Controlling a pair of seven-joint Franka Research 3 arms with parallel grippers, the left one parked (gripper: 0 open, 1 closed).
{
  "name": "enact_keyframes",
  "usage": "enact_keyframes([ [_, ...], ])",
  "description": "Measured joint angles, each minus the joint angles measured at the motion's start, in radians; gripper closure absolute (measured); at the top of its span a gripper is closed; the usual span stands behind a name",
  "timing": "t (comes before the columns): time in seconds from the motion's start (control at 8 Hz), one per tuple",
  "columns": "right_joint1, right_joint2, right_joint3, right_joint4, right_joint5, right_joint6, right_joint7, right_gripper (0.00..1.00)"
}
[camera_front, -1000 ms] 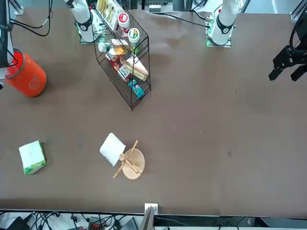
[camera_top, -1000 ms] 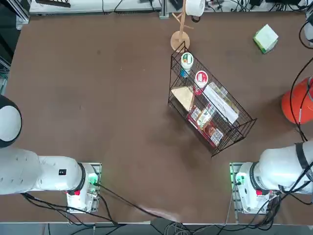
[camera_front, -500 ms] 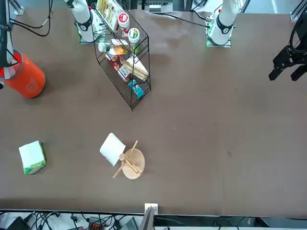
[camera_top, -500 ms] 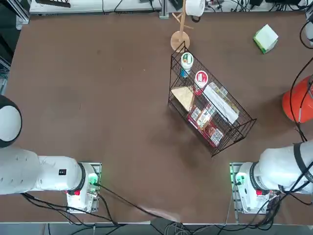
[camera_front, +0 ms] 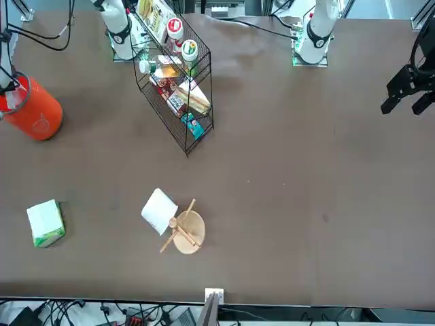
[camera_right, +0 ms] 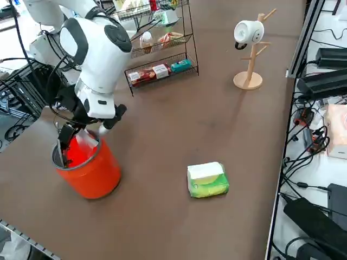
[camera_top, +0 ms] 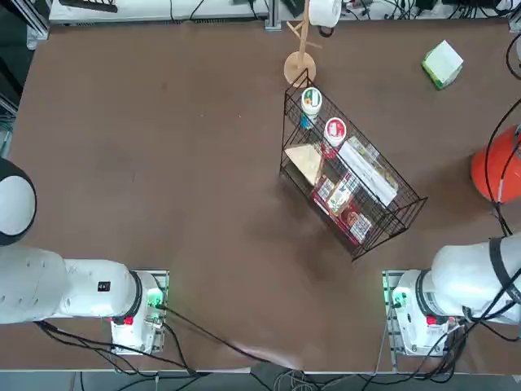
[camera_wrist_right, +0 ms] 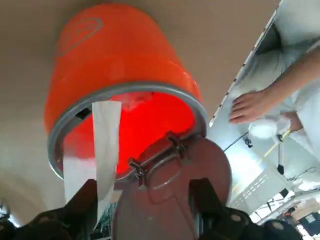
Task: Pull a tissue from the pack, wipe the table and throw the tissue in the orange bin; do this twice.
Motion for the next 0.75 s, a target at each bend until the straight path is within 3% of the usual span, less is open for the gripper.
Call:
enact_keyframes([
  [0.75,0.011,0.052,0.004,0.056,0.0,0.044,-0.332,0.0],
])
